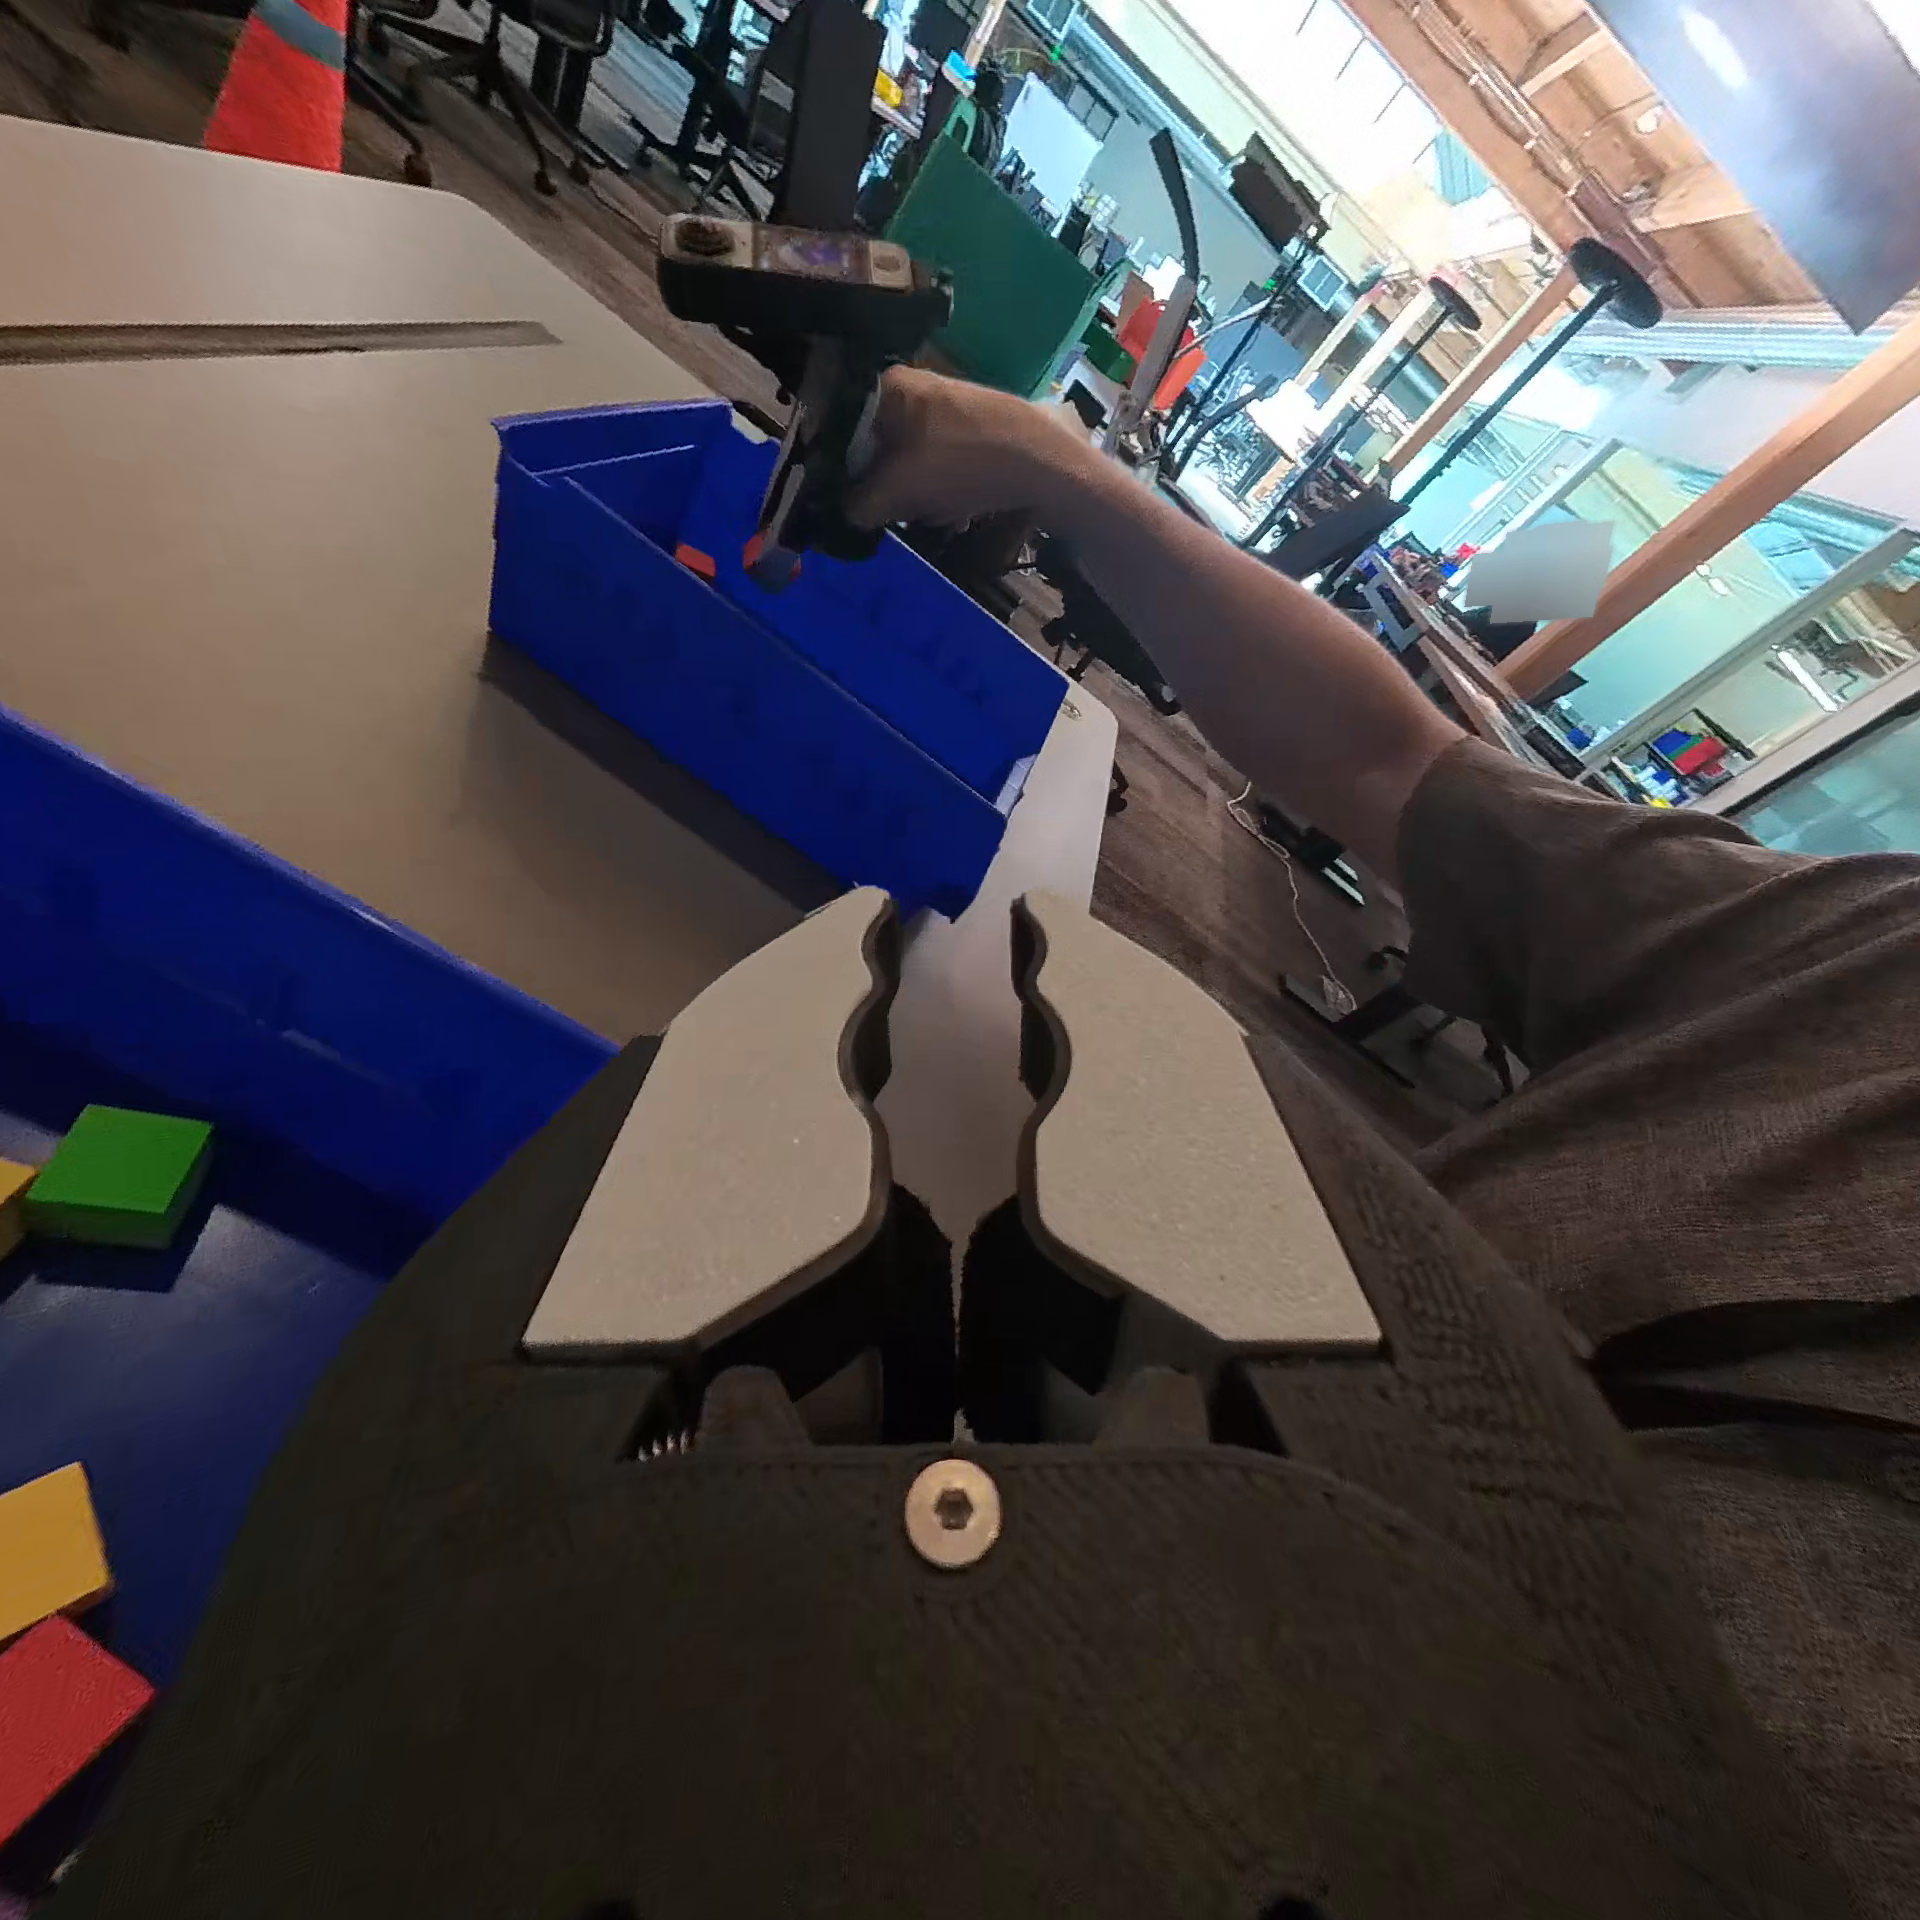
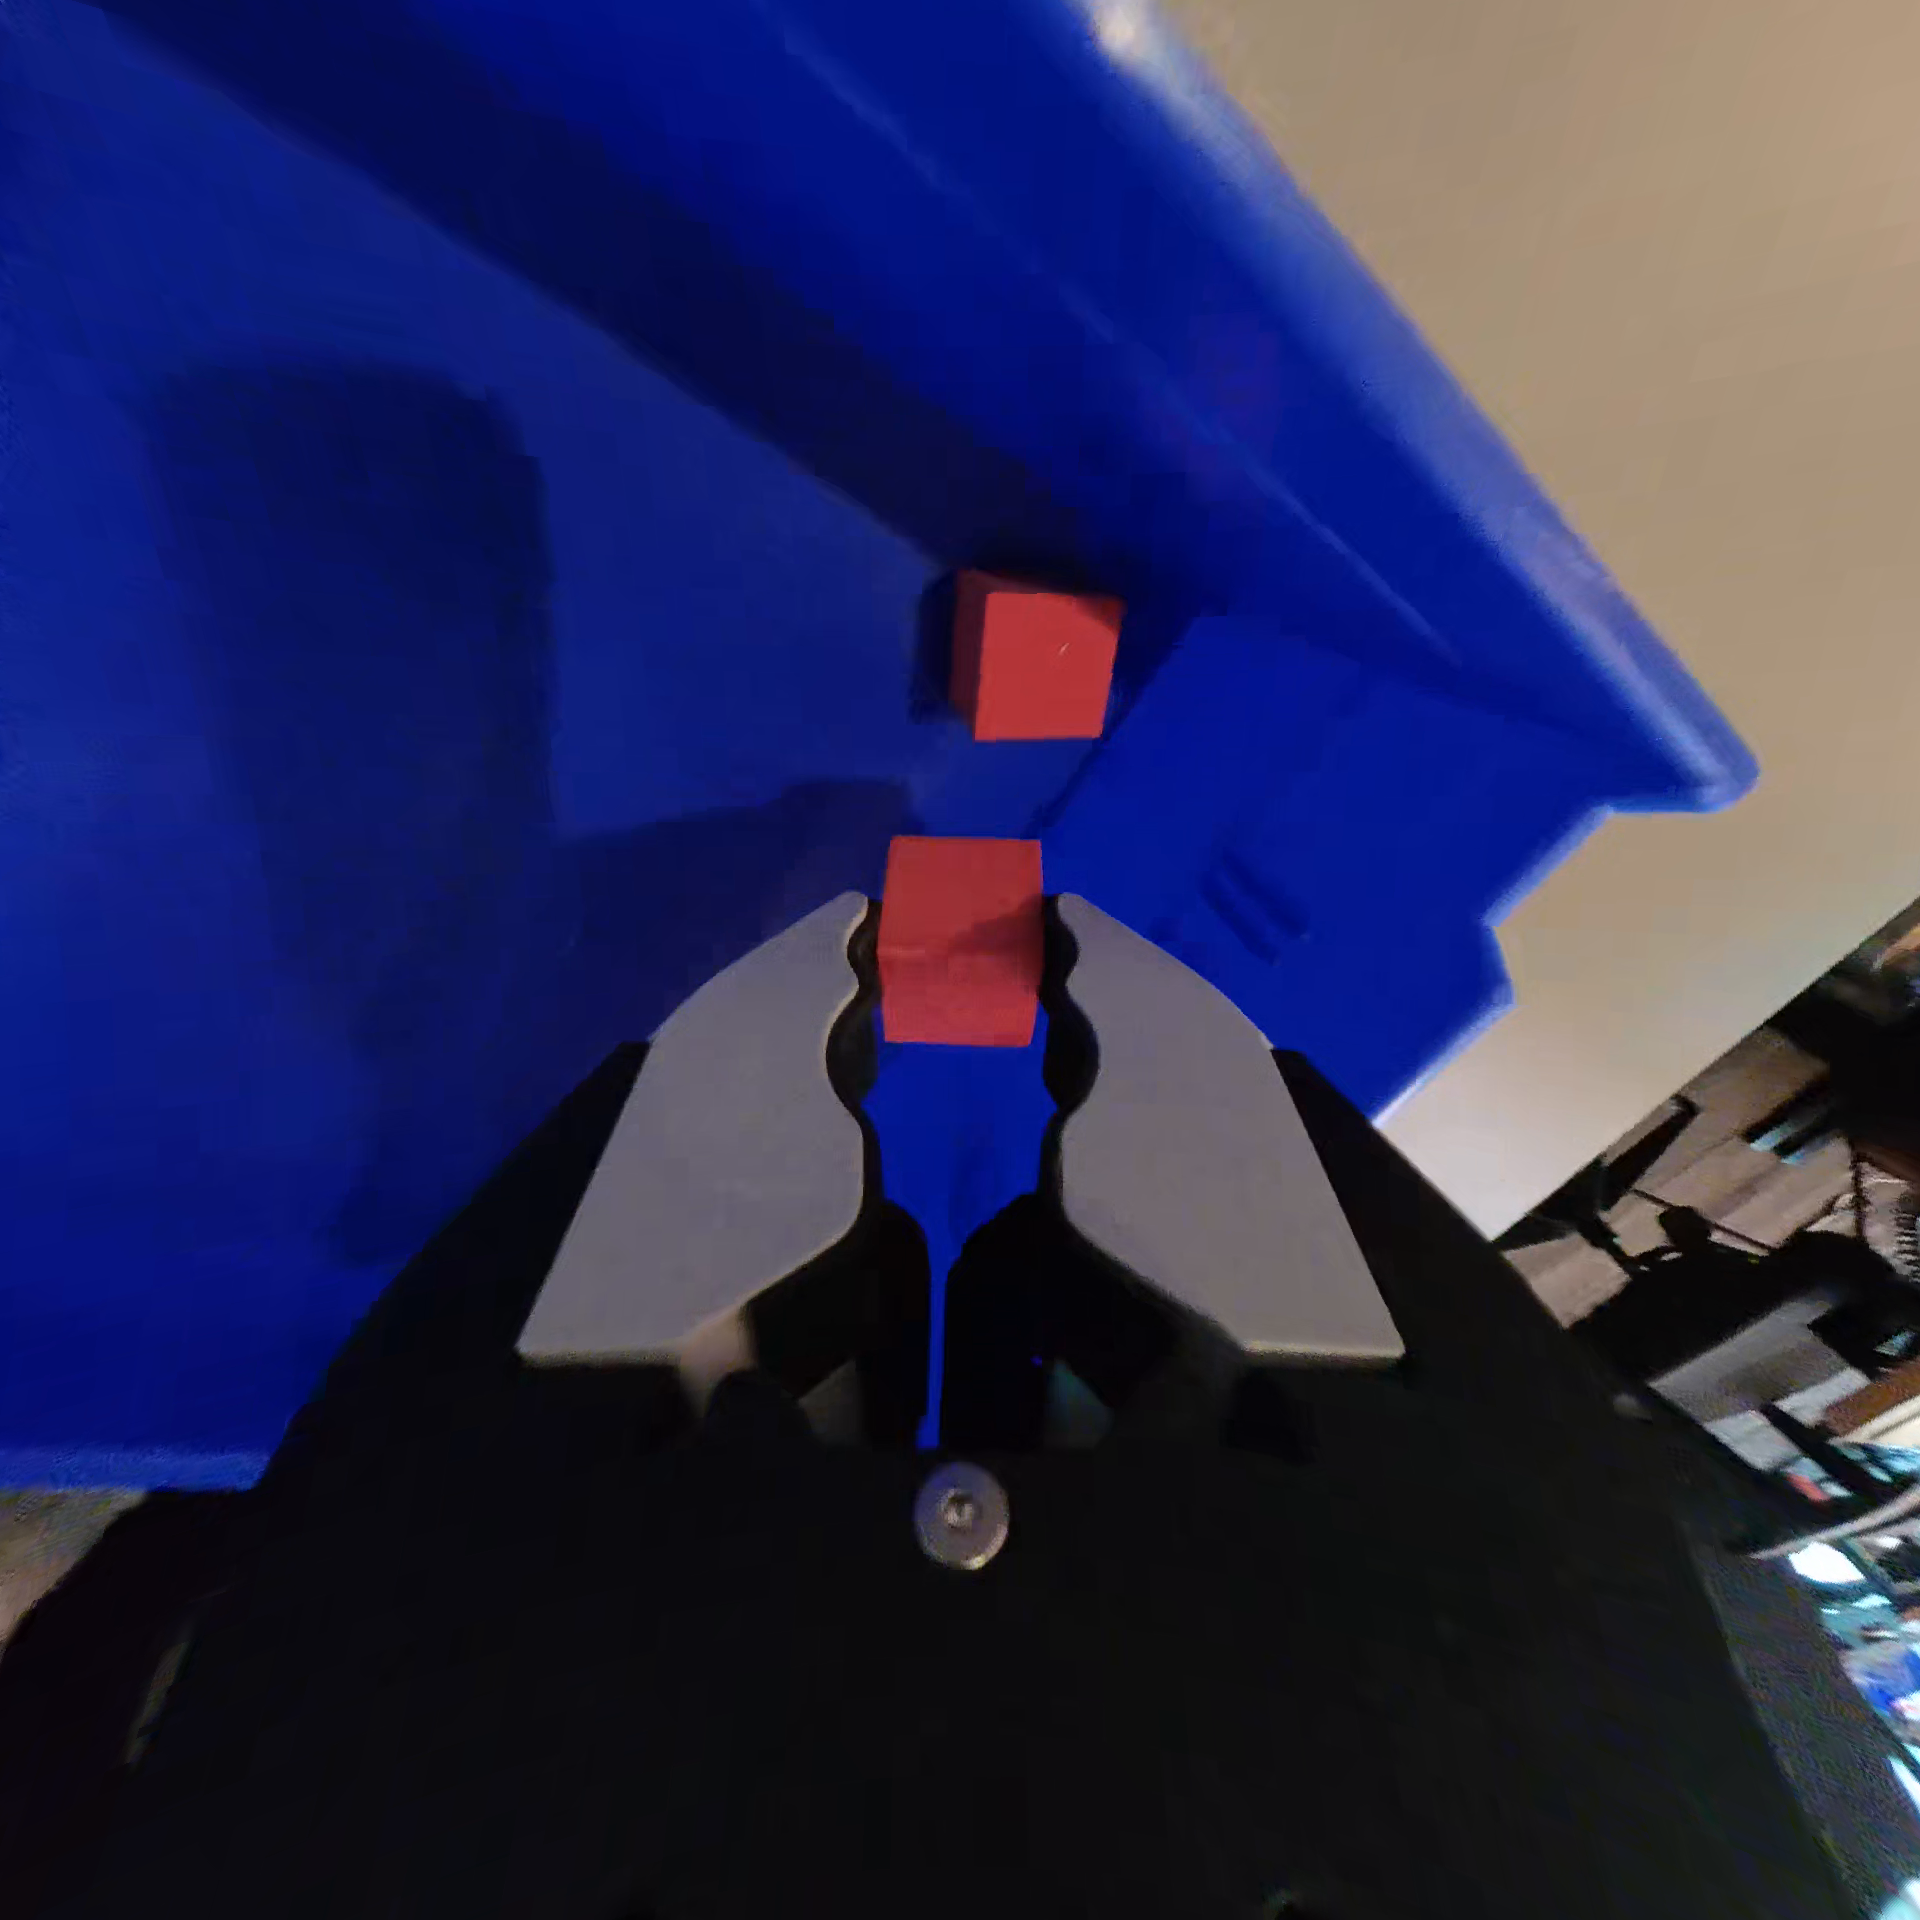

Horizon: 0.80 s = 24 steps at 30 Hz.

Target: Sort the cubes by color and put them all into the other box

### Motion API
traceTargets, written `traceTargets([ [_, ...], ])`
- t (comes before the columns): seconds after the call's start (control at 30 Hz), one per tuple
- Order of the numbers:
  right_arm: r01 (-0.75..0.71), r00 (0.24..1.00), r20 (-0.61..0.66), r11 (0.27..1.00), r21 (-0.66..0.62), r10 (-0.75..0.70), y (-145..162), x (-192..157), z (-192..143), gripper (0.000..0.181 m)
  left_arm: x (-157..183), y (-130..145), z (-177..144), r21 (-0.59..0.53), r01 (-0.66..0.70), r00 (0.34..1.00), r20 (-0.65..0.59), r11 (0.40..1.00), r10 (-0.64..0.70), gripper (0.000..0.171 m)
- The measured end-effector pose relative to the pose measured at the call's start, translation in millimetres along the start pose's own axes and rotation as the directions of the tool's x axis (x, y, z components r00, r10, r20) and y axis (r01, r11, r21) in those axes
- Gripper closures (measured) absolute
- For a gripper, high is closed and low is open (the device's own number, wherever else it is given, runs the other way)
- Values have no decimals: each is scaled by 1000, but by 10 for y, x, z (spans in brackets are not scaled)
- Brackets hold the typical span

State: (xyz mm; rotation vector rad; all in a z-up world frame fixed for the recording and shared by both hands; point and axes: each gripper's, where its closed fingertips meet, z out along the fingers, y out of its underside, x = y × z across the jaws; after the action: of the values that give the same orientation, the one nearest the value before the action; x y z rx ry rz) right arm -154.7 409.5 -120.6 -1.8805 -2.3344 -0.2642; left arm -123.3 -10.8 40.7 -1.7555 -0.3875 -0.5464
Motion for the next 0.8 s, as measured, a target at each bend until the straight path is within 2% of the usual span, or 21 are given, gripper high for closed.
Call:
traceTargets([
  [0.2, -43, 999, 18, 999, -29, 44, -32, 18, 205, 152, -41, -30, -41, -15, -31, 999, 44, 999, 32, 152],
  [0.3, -53, 998, 31, 998, -45, 55, -28, 12, 283, 152, -187, -95, -158, -21, -58, 988, 139, 998, 61, 152],
  [0.37, -44, 999, 21, 998, -54, 45, -35, 14, 329, 152, -338, -173, -291, -28, -86, 966, 244, 996, 91, 151],
  [0.47, -32, 999, -5, 997, -74, 32, -40, 27, 391, 152, -606, -166, -478, -119, -88, 905, 404, 989, 129, 149],
  [0.57, -51, 999, -10, 996, -67, 50, -66, 39, 408, 145, -917, -21, -647, -251, -14, 814, 559, 968, 157, 137],
  [0.67, -55, 998, -11, 997, -52, 54, -81, 16, 379, 130, -1183, 180, -775, -342, 82, 728, 662, 936, 178, 131],
  [0.8, -55, 998, -39, 998, 5, 55, -96, -32, 202, 131, -1469, 456, -867, -397, 256, 647, 747, 881, 149, 131],
])
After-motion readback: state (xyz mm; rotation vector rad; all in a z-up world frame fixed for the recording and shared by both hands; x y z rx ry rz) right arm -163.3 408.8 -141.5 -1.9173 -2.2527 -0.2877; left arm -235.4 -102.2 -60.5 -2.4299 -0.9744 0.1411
